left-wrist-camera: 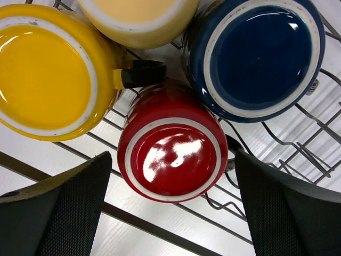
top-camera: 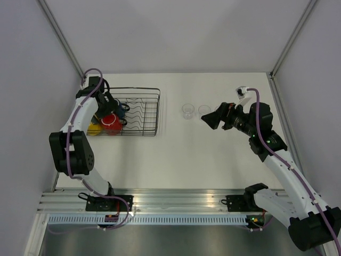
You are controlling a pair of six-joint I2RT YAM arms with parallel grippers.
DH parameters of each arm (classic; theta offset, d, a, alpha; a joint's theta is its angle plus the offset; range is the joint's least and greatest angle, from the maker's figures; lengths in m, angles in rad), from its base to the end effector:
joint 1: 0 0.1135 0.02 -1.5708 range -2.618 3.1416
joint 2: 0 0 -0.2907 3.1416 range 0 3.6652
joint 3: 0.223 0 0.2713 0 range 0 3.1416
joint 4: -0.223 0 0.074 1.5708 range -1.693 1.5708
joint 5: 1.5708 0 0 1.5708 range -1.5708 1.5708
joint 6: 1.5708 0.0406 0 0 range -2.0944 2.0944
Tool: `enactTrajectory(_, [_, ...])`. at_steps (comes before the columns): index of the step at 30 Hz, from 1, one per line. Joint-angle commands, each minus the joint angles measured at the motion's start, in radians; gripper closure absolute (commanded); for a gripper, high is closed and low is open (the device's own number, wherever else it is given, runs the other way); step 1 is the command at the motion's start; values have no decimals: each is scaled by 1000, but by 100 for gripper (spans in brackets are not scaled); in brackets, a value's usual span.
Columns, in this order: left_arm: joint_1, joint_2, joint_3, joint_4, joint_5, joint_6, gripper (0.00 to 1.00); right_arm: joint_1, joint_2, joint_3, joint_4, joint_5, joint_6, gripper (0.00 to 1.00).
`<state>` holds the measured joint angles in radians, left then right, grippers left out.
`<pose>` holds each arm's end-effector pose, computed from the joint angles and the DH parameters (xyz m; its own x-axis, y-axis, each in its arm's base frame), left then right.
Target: Unload the cups from the dish rack
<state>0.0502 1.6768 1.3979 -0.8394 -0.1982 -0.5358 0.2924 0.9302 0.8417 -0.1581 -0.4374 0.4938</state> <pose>0.3705 0.0266 0.2851 -0.7033 -0.5365 -0.4663 -0.5748 0.8152 -0.0709 0.2081 0.0806 0.3559 -0.5160 0.2931 -0.8049 -0.4655 0.6929 0.5507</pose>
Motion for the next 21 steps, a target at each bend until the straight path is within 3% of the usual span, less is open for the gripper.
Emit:
enactTrajectory(1, [2, 18, 23, -3, 17, 17, 2, 2, -22, -3, 14, -15, -20, 2])
enactTrajectory(21, [4, 124, -28, 31, 37, 7, 1, 2, -24, -26, 34, -31, -32, 2])
